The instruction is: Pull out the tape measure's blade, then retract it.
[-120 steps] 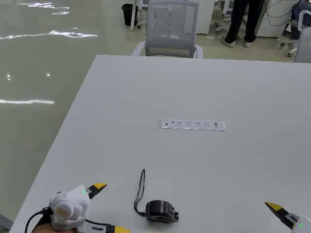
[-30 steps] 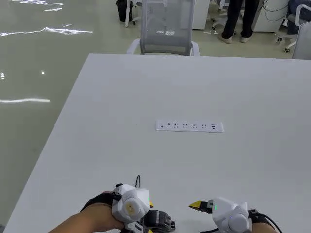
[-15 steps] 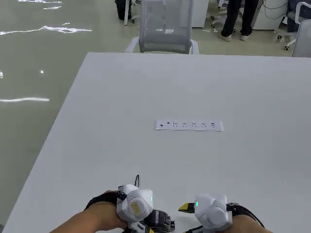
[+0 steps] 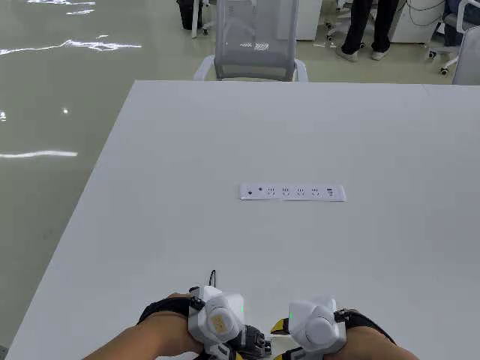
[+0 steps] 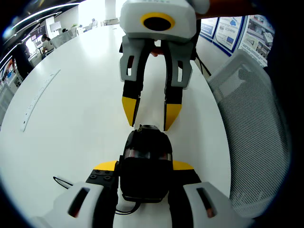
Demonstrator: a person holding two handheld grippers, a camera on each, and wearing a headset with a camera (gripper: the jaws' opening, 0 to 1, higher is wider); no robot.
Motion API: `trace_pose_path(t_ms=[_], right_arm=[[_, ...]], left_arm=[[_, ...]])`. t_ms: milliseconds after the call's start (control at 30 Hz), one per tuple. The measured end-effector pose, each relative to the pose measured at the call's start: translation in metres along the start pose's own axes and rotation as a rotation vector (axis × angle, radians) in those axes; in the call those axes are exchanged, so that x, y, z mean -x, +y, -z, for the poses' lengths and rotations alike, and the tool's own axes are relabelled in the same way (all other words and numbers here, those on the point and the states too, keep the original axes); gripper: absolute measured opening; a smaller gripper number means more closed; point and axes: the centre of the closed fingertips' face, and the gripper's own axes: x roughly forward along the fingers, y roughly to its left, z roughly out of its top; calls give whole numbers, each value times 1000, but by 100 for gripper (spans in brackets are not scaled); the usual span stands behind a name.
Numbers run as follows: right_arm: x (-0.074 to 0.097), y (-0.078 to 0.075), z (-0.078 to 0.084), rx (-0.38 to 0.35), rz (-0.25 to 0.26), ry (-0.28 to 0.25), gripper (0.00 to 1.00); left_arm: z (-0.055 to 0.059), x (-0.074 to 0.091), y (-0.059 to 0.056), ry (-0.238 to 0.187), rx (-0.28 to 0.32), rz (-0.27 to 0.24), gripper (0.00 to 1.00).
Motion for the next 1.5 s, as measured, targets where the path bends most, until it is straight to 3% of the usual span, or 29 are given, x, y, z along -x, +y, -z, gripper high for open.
trace_pose_path(t_ms=[233,933,1067,1133,1233,1500], right_arm=[[-4,0,1,11,-22,20,23],[-17,-1,4,60,-32,97,17],[-17,-1,5,56,-39,115,16],[-17,-2,6,4,-24,121,15],[-17,-2,6,43,-26,135,14],[-18,-2,8,59,-45,188,14]], left_arm=[[1,0,1,5,-20,-10,36],[1,-1,2,2,-22,-17,35],[1,-1,2,0,-17,-18,35],[1,-2,2,0,-9,-20,35],[1,-2,3,-2,-10,-22,35],[1,-3,3,2,-13,-23,35]])
